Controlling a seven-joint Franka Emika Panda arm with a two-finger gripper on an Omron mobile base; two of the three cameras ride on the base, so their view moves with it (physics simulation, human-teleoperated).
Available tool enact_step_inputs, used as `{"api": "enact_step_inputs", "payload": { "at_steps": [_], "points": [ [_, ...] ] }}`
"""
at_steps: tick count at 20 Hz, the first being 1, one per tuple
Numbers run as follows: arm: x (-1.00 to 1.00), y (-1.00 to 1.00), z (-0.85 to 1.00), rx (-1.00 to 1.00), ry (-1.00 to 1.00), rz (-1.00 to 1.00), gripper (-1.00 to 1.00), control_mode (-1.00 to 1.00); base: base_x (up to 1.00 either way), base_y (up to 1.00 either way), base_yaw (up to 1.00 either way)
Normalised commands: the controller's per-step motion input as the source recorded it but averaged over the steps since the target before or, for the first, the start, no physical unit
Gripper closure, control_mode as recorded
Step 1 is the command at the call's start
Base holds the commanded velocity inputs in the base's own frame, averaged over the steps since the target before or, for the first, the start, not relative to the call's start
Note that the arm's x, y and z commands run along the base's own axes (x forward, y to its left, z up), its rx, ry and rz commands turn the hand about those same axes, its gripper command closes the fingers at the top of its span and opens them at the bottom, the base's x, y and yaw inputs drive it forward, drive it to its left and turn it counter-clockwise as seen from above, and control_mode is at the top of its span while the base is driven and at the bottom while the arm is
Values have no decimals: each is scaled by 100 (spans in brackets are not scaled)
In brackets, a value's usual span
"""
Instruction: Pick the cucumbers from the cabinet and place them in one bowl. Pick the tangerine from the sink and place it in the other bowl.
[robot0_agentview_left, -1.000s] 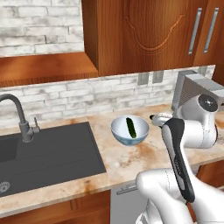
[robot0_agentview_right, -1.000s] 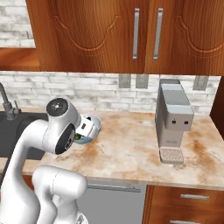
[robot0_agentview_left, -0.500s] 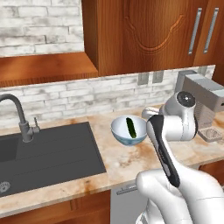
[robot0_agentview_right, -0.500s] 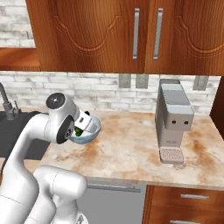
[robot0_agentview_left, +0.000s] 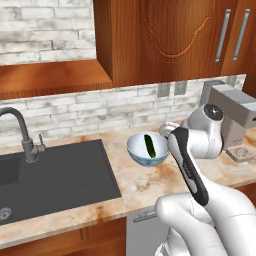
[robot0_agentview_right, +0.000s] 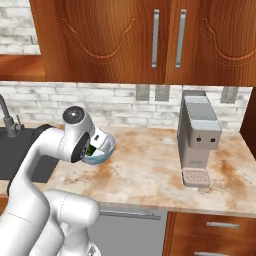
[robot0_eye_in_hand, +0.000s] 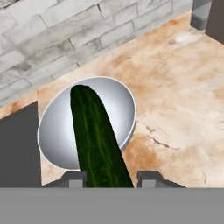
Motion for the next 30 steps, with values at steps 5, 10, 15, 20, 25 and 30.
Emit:
{"api": "enact_step_inputs", "payload": {
  "at_steps": [5, 10, 15, 20, 25, 30],
  "points": [
    [10, 3, -32, 0, 0, 19, 100, -100, 0, 0, 0],
    [14, 6, 0, -3, 0, 15, 100, -100, 0, 0, 0],
    [21, 4, 13, -11, 3, 0, 100, -100, 0, 0, 0],
    [16, 12, -14, -5, -4, 0, 100, -100, 0, 0, 0],
    [39, 24, -10, -4, -8, 0, 100, -100, 0, 0, 0],
    [42, 25, -8, -8, -2, 0, 100, -100, 0, 0, 0]
  ]
}}
